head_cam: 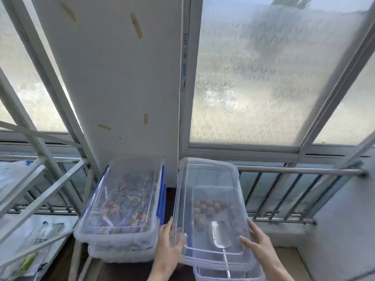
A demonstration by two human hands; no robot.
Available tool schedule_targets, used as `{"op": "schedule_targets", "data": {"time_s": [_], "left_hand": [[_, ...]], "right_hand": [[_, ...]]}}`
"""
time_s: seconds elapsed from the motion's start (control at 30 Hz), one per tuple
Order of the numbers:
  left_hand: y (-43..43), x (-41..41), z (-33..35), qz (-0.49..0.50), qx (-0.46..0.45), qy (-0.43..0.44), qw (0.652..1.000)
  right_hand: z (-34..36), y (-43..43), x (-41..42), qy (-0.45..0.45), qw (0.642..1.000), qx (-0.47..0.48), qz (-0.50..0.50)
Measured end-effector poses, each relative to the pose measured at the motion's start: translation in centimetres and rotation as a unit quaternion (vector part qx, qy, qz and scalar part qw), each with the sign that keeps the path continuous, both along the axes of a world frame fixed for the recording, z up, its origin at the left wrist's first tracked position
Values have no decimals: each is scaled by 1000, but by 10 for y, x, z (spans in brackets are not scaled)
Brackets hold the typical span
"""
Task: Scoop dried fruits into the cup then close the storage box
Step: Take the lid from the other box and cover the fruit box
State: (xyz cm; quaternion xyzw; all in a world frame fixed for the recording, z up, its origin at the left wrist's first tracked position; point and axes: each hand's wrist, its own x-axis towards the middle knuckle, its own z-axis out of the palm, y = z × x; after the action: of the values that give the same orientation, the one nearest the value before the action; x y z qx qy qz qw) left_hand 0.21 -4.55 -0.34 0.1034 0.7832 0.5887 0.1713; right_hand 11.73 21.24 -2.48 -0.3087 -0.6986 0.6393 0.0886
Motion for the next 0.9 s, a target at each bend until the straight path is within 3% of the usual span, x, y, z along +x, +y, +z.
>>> {"op": "schedule_targets", "data": {"time_s": [0.23, 0.43, 0.57, 0.73, 0.9], "left_hand": [[46, 31, -75, -42, -105, -43, 993], [49, 36, -154, 32, -82, 67, 994], [56, 32, -170, 74, -126, 144, 979], [68, 30, -116, 2, -184, -28, 982], [74, 24, -115, -2, -195, -28, 980]], "right_hand": [[-58, 52, 43, -69, 997, -42, 1], [-93, 57, 28, -103, 995, -7, 13], [-107, 61, 20, -129, 992, 3, 10], [-116, 65, 24, -151, 987, 62, 0], [-113, 67, 23, -139, 988, 68, -1]]}}
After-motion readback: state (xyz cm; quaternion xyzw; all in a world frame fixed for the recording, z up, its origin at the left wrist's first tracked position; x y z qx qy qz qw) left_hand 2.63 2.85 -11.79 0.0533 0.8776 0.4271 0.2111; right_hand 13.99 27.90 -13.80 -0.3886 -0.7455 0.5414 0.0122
